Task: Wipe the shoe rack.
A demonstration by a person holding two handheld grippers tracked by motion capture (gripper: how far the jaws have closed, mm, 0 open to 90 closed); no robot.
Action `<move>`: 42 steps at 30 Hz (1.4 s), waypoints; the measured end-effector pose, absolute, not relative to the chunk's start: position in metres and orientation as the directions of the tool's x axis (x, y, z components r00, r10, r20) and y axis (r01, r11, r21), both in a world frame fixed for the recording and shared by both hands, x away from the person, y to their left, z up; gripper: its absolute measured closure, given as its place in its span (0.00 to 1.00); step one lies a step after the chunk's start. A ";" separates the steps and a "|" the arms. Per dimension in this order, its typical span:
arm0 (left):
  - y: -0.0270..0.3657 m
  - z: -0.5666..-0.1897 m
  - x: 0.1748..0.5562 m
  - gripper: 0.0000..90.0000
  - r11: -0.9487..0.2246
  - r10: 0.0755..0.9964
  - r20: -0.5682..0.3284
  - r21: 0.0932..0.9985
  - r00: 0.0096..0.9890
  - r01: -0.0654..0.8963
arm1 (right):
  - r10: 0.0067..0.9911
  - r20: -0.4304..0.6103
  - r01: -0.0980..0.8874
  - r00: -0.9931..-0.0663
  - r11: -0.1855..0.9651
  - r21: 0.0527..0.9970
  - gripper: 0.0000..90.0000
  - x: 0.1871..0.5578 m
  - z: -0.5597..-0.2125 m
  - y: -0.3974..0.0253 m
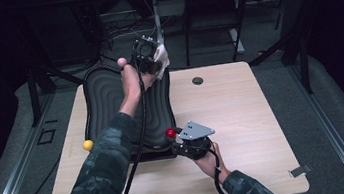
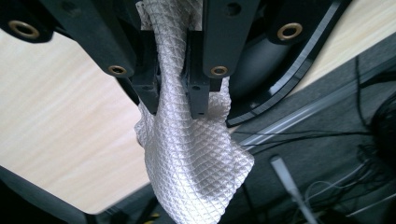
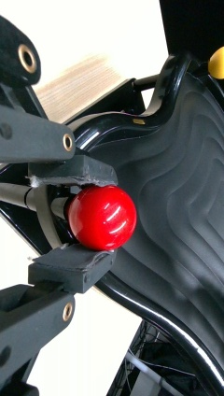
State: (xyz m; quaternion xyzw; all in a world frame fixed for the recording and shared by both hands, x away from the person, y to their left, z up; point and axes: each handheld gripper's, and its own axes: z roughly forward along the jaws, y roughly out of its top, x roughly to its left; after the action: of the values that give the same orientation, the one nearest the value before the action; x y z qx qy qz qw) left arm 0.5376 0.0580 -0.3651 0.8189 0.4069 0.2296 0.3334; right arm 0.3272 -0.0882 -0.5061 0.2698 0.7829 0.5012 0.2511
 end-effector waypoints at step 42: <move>0.135 -0.315 0.500 0.89 -0.385 0.898 0.222 0.814 0.379 0.435 | 0.679 -0.130 0.166 -0.722 0.353 0.921 0.67 0.326 -0.507 -0.087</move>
State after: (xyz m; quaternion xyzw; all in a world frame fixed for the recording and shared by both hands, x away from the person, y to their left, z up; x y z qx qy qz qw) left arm 0.5004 0.1348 -0.3149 0.7583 0.4395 0.3425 0.3384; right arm 0.3264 -0.0869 -0.5065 0.2703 0.7815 0.5005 0.2564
